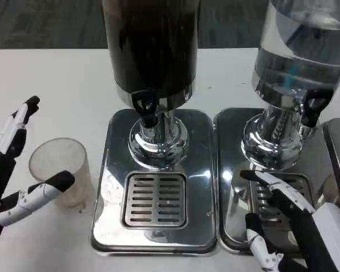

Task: Grasp the cup under the faucet to collect the drink, then remove the cup.

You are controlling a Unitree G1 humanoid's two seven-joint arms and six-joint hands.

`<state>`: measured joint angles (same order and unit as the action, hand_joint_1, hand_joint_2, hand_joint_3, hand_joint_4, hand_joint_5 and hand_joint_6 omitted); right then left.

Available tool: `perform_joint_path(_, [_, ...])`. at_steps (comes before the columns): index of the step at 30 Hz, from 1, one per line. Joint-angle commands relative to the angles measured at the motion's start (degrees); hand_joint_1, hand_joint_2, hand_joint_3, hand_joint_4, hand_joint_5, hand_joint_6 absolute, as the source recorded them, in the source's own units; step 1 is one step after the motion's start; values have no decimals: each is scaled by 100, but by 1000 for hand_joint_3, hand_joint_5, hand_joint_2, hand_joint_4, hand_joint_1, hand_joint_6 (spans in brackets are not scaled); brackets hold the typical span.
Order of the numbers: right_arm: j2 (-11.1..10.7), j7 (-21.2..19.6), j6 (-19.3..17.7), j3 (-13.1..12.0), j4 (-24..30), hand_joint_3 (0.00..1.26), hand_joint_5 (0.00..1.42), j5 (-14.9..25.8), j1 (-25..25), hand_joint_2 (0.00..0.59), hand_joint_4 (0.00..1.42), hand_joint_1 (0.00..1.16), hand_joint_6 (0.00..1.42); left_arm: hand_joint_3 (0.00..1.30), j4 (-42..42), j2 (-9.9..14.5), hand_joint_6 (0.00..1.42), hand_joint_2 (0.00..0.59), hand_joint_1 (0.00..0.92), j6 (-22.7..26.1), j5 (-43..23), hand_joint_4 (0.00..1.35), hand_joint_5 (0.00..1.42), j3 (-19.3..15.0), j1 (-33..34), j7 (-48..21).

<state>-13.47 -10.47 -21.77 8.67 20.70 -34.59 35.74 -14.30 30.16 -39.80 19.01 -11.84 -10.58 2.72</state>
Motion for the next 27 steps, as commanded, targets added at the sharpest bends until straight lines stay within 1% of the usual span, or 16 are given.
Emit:
perform_joint_path(1, [28,-10,10,-3,12,232,165,-10,8,506,184,571,307,0,-342,46,136,5,0,81,-116,0,0,201,276,-180])
perform_joint_path(5, [32,6,16,11,16,232,170,-6,9,506,187,571,307,0,-680,71,139,5,0,32,-149,0,0,303,515,-212])
perform_joint_path(12, [30,42,32,22,28,232,183,25,-25,506,196,571,307,0,-1249,113,100,2,0,-1,-201,0,0,437,880,-250])
perform_joint_path(13, [32,39,29,25,23,232,185,26,-31,506,197,571,307,0,-1305,113,65,1,0,9,-225,0,0,453,914,-272])
perform_joint_path(15, [38,38,42,37,22,232,188,11,-36,506,197,571,307,0,-1445,136,38,4,0,-1,-229,0,0,476,981,-293])
perform_joint_path(19, [48,56,65,76,5,232,194,24,-59,503,199,568,307,0,-1744,166,30,7,0,-67,-236,0,0,510,1109,-289])
perform_joint_path(23, [63,58,90,88,27,232,207,30,-49,500,204,563,307,0,-2040,147,32,8,0,-192,-296,0,0,520,1233,-202])
perform_joint_path(27, [60,53,72,101,55,232,208,-10,-10,499,208,561,307,0,-2388,115,35,8,0,-381,-473,0,0,539,1398,-271])
